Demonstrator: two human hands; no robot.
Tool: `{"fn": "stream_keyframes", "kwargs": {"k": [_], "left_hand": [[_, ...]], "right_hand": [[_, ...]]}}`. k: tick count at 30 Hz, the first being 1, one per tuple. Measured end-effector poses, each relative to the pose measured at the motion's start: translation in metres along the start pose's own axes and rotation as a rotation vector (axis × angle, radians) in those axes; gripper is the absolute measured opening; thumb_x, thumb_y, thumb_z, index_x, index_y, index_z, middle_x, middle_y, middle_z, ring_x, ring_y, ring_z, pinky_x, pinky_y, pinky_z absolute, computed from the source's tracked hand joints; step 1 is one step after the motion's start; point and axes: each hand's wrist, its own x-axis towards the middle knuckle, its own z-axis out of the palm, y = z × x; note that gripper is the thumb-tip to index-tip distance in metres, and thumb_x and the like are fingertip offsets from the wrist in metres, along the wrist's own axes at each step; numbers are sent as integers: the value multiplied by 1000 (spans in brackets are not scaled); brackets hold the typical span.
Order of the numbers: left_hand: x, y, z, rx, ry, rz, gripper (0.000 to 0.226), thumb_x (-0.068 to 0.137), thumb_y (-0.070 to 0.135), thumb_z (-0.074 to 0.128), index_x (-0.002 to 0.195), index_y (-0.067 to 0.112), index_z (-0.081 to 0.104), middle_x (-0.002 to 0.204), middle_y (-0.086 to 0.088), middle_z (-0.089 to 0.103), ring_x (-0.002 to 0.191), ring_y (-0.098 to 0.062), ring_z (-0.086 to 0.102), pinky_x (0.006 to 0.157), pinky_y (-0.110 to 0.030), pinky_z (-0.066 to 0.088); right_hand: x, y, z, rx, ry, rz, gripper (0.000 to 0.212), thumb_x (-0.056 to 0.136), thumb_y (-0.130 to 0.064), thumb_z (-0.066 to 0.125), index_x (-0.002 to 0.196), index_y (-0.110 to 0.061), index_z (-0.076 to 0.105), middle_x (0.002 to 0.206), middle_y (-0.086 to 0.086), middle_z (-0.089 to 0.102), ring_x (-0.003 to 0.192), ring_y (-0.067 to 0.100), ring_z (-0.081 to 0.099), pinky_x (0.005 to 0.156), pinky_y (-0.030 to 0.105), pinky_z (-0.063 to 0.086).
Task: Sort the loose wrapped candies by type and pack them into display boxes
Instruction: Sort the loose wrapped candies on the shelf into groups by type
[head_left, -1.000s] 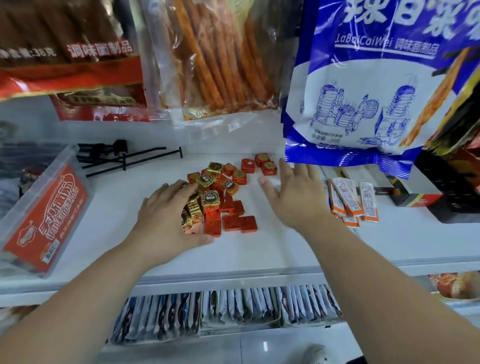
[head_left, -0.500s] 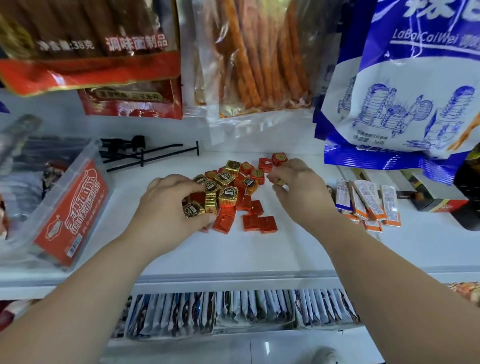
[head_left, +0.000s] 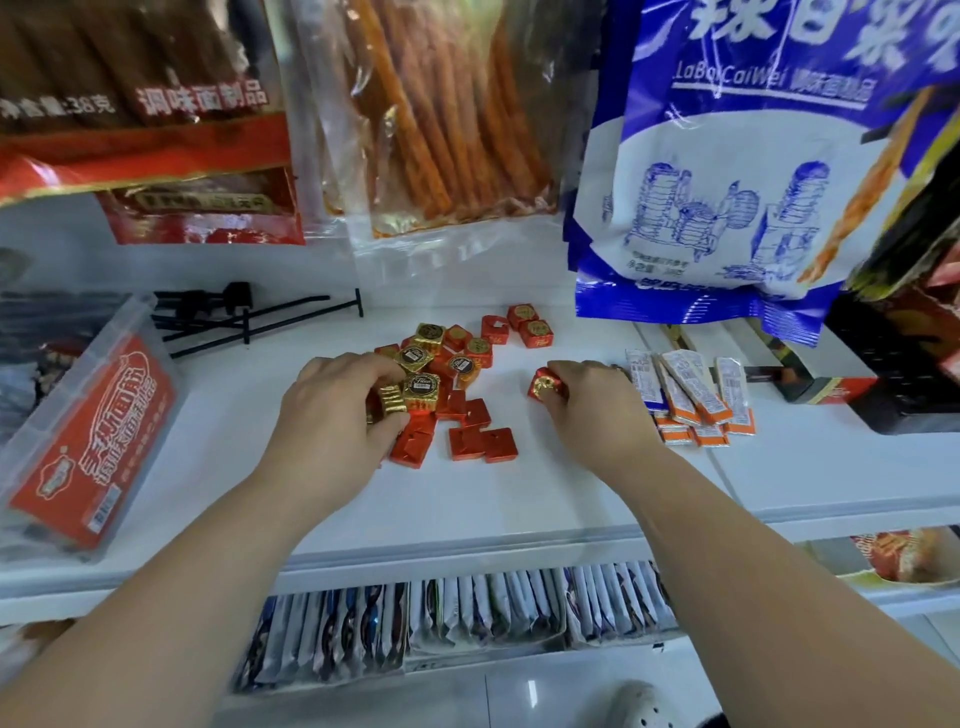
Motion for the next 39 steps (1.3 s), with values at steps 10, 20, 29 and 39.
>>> {"fn": "stream_keyframes", "kwargs": {"k": [10, 20, 29, 39], "left_hand": [[-2, 65, -1, -125, -34, 97, 51, 74, 23, 82, 119, 33, 60, 106, 16, 60, 105, -13, 56, 91, -36, 50], [59, 87, 61, 170, -308, 110, 54, 81, 24, 72, 125, 43, 47, 112, 12, 61, 105, -13, 55, 89, -34, 53], [32, 67, 55, 395, -122, 259, 51, 75, 67, 59, 110, 29, 65, 112, 7, 64, 107, -20, 52, 89, -38, 38], [8, 41, 46, 342, -116, 311, 37, 72, 59, 52, 88, 36, 77, 94, 14, 69, 95, -20, 55, 89, -44, 39]], "right_hand": [[-2, 7, -20, 358, -38, 96, 26, 90, -41, 67, 110, -25, 62, 92, 0, 71, 78, 15, 63, 71, 31, 56], [-12, 26, -21, 127, -121, -13, 27, 95, -39, 58, 113, -22, 70, 104, 3, 71, 91, 22, 66, 73, 30, 51], [-13, 19, -6, 200, -7, -28, 26, 94, -32, 58, 112, -15, 67, 100, 10, 68, 89, 30, 65, 73, 38, 56], [-9, -2, -7, 269, -165, -188, 60, 83, -38, 74, 138, -26, 53, 127, 6, 58, 112, 26, 58, 94, 39, 51]]}}
